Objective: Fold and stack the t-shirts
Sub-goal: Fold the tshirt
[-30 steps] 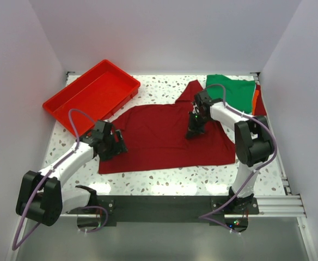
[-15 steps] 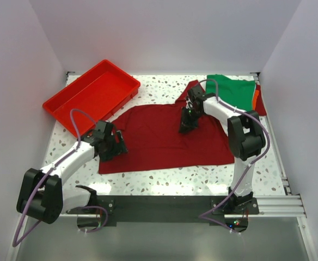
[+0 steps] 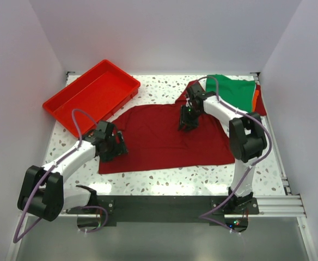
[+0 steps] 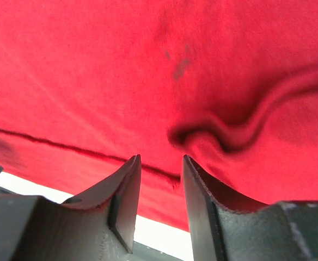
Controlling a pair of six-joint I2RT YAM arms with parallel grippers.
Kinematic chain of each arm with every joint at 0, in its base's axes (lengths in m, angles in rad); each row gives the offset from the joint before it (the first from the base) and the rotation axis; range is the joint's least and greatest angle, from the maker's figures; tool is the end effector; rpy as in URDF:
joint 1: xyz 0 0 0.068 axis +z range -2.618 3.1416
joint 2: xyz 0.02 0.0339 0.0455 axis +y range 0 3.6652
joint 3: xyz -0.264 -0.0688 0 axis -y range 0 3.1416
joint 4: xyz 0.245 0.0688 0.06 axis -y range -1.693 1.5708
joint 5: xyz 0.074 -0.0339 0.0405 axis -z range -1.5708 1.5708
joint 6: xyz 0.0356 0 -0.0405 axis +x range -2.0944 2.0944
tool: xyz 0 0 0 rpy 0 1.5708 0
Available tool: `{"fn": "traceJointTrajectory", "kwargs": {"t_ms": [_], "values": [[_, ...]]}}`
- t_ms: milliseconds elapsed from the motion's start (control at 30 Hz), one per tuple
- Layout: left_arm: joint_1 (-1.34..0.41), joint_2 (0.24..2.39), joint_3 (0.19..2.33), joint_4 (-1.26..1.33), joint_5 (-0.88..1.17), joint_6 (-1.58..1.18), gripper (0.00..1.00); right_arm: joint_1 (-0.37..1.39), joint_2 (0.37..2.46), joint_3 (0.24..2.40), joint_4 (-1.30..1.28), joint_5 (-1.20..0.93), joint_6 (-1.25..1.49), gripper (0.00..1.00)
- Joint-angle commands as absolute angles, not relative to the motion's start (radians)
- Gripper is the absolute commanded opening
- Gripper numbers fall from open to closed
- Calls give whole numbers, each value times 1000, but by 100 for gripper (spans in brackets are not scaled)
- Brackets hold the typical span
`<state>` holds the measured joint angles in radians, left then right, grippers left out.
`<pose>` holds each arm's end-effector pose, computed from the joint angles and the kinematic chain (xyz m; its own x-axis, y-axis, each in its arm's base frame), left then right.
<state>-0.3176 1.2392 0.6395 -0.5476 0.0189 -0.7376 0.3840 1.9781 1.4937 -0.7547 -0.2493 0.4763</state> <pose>0.2042 -0.0678 0.1745 -0.8559 -0.4264 -0.2925 -0.3459 0.8926 -0.2891 0.3719 0.1597 0.1923 -0.9797 0.0834 -0.1824 0.0131 0.9342 0.3566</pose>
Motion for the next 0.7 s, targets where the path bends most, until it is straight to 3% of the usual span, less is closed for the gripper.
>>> {"fn": "traceJointTrajectory", "kwargs": {"t_ms": [0,200,667], "values": [[-328,1246,626,-528,2,-735,84,397,1817,1468,-738,-169,460,42],[-336,1264,621,-508,5,-738,84,411,1744,1398,-709,-123,454,48],[-345,1305,660,-514,6,-721,84,420,1963,1473,-698,-130,443,45]]}}
